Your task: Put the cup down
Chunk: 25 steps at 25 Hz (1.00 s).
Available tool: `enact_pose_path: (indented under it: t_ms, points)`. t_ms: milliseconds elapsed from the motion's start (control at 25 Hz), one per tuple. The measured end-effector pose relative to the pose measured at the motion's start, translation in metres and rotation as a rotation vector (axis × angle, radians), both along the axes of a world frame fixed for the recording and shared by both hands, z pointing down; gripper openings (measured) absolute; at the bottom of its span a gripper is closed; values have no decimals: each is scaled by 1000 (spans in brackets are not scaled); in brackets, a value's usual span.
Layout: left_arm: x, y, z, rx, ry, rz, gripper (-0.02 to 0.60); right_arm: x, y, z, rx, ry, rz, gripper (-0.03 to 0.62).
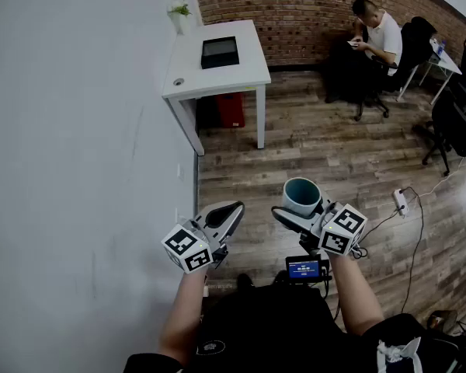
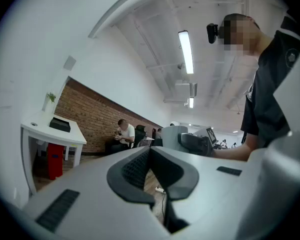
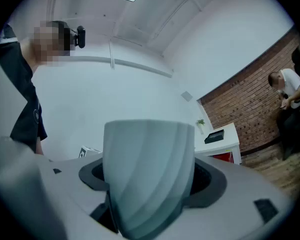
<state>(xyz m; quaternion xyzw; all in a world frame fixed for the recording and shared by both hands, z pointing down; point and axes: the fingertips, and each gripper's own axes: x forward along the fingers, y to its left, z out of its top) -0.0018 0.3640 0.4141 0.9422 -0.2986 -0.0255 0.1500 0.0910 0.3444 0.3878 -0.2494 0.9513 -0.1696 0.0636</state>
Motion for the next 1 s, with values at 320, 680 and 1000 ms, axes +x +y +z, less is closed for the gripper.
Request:
enact_pose_path:
  t_ms: [320, 680, 1000]
  points:
    - [1, 0, -3, 1, -6, 17, 8, -5, -2, 2, -1, 4, -13, 394]
    - [6, 4, -2, -6, -10, 23, 8, -3, 0, 2, -22, -19, -35, 394]
    - [8, 9, 0, -11, -7, 21, 8, -2, 7, 5, -28, -11, -55, 394]
